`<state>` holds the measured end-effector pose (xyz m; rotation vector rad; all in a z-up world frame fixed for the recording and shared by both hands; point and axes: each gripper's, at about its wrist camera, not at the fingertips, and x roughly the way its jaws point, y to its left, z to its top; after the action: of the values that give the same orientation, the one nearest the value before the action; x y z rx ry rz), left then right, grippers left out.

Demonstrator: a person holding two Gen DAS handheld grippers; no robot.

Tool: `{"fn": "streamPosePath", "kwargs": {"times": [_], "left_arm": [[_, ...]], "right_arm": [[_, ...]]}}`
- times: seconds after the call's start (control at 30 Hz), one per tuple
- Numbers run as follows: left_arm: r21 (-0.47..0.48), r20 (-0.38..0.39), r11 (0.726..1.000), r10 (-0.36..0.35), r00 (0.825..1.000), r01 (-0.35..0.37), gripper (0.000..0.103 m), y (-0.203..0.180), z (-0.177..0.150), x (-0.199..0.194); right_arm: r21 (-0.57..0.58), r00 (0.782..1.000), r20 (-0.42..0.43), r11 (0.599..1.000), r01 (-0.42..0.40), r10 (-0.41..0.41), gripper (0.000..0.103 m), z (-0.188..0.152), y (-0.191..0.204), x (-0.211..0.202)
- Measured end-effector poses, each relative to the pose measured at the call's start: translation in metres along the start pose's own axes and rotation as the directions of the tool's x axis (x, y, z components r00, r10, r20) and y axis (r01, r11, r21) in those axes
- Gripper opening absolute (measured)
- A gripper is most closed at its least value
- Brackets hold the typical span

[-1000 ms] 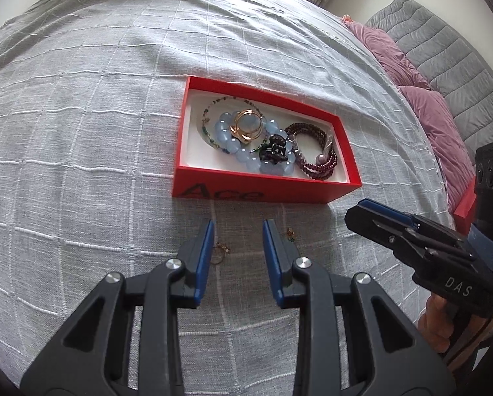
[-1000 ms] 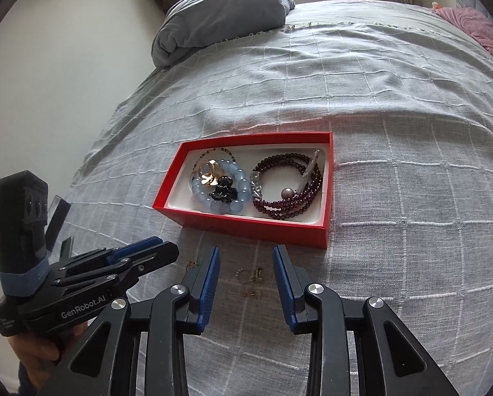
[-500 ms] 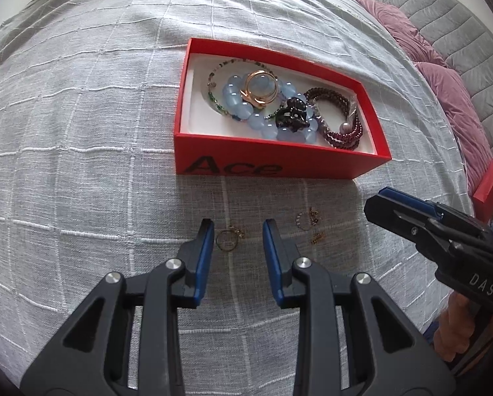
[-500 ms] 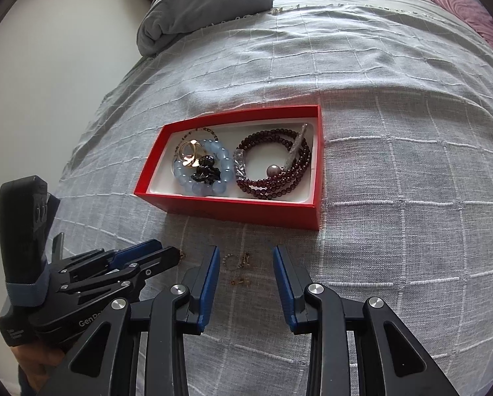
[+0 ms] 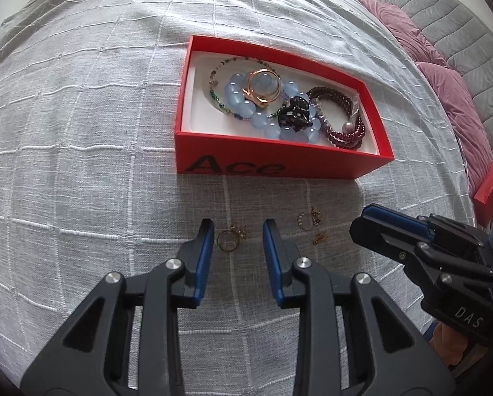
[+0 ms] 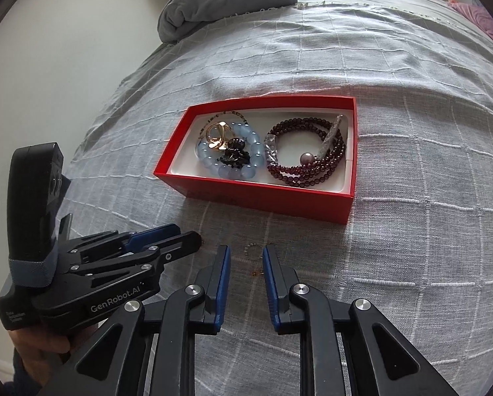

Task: Organize jewelry
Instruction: 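Move the left tool toward the small plain gold ring on the bedspread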

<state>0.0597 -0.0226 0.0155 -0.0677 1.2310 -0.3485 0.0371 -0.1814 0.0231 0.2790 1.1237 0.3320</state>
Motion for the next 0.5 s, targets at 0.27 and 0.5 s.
{"fn": "streamPosePath", "kwargs": {"times": [0.27,0.5], "left_arm": [[-0.012,-0.004,1.000,0.004,1.000,-0.004,0.032,0.003,0.001,0.001],[-0.068,-0.006,0.998,0.003,1.000,-0.004,0.032,0.020,0.006,0.000]], "right_arm": [[-0.087,1.000,-0.018,0.996,-0.023,0.022,0.019,-0.003,0.013,0.016],[-0.220,0.997,-0.009,0.973,0.070,-0.074,0.020,0.001,0.030,0.038]]}}
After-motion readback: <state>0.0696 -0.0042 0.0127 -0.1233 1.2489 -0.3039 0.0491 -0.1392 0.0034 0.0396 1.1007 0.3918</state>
